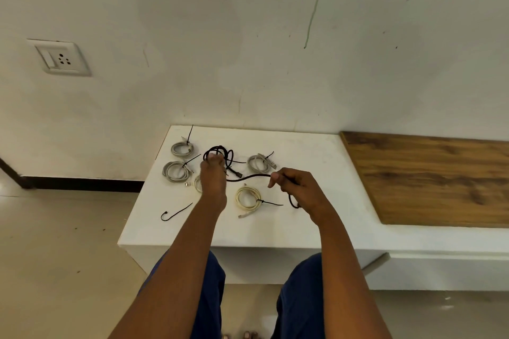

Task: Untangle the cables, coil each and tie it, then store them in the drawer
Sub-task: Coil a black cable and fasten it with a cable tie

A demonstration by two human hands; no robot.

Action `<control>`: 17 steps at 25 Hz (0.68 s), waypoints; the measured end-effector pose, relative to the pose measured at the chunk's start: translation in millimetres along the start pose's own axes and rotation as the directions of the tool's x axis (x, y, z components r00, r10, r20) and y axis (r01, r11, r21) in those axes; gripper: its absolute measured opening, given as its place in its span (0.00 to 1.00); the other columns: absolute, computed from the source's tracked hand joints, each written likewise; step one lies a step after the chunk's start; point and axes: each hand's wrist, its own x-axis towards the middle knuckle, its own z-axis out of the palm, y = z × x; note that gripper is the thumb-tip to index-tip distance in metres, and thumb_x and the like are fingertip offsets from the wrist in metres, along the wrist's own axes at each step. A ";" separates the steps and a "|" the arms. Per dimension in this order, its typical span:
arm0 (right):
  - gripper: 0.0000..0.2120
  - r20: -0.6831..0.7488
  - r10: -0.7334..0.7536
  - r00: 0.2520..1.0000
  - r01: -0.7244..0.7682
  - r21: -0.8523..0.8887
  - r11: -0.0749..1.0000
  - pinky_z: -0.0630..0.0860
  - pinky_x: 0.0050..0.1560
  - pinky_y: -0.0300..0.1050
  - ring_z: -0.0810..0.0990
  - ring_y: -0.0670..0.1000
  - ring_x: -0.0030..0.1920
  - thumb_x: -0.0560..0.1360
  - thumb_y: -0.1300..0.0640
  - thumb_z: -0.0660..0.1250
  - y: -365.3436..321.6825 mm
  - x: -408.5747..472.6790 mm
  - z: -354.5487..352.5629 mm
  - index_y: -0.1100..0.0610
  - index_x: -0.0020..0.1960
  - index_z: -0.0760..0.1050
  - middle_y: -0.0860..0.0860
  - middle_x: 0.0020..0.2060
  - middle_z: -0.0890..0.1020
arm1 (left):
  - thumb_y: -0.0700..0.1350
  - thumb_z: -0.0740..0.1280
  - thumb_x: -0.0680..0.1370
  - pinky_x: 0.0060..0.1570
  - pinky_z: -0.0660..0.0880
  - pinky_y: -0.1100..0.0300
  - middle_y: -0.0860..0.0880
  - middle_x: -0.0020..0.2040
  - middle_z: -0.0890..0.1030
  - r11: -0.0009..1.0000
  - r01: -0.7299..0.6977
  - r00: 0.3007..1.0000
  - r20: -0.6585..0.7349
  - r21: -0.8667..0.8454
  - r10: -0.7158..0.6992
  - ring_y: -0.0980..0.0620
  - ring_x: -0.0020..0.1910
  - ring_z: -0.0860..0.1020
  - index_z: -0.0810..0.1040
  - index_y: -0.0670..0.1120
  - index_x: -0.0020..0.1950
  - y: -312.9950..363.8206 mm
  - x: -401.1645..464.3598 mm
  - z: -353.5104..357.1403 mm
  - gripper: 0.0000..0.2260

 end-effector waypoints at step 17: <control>0.16 -0.567 0.024 0.823 -0.123 -0.137 0.983 0.63 0.32 0.43 0.64 0.46 0.27 0.77 0.42 0.59 15.2 19.7 1.2 0.47 0.33 0.72 0.48 0.25 0.69 | 0.48 0.57 0.80 0.24 0.56 0.66 0.55 0.25 0.62 0.848 0.480 0.396 0.806 0.226 -0.439 0.58 0.23 0.55 0.74 0.44 0.45 -4.4 -47.4 14.0 0.11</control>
